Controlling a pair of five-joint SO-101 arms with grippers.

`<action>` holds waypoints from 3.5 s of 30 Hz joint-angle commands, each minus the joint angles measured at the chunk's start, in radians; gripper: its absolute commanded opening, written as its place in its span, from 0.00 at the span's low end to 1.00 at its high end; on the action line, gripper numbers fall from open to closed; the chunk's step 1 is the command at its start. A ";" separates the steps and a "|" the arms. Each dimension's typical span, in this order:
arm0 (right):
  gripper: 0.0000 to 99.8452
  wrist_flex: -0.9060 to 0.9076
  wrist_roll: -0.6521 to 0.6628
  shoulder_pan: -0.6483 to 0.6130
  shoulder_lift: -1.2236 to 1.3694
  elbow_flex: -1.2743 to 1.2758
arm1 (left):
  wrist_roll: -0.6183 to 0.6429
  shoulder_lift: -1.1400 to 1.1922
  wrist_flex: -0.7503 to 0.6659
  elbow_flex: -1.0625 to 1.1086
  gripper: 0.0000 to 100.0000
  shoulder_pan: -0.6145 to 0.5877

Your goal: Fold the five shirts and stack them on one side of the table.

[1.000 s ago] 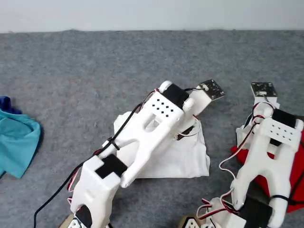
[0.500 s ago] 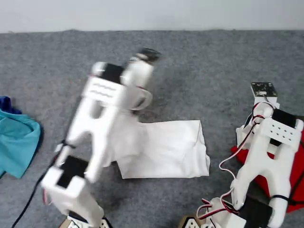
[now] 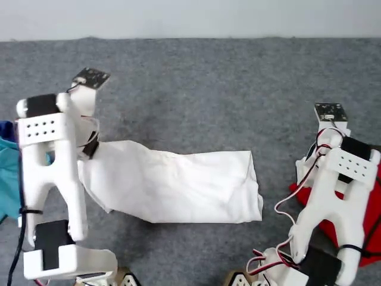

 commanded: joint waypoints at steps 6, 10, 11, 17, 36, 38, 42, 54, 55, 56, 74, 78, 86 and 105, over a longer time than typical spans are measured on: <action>0.13 0.004 0.011 0.004 -0.033 -0.038 | -0.020 -0.041 0.020 0.125 0.05 0.052; 0.13 0.010 0.011 -0.088 -0.031 -0.038 | -0.020 -0.048 0.020 0.128 0.10 0.018; 0.13 0.010 0.011 -0.124 -0.031 -0.038 | -0.023 -0.048 0.020 0.120 0.10 0.003; 0.24 -0.022 -0.035 -0.361 -0.010 -0.031 | -0.018 -0.052 0.020 0.084 0.10 -0.106; 0.24 0.065 0.064 -0.750 0.113 -0.028 | 0.038 -0.041 0.017 0.148 0.10 -0.146; 0.24 0.085 0.063 -0.776 0.114 -0.028 | 0.038 -0.041 0.017 0.150 0.10 -0.146; 0.24 0.096 0.068 -0.837 0.111 -0.028 | 0.040 -0.041 0.017 0.148 0.10 -0.141; 0.10 0.065 0.069 -1.010 0.120 0.003 | 0.043 -0.051 0.011 0.142 0.10 -0.144; 0.10 0.045 0.069 -1.010 0.120 0.028 | 0.043 -0.051 0.011 0.142 0.10 -0.144; 0.10 0.021 0.069 -1.010 0.120 0.052 | 0.043 -0.051 0.011 0.142 0.10 -0.143; 0.15 -0.124 0.147 -0.915 0.120 0.221 | 0.043 -0.043 0.011 0.148 0.10 -0.141; 0.12 -0.170 0.147 -0.914 0.120 0.245 | 0.043 -0.043 0.011 0.148 0.10 -0.141; 0.01 -0.186 0.147 -0.912 0.110 0.190 | 0.043 -0.041 0.011 0.145 0.10 -0.140; 0.01 0.467 0.146 -0.768 0.094 -0.672 | 0.044 -0.051 0.009 0.143 0.10 -0.140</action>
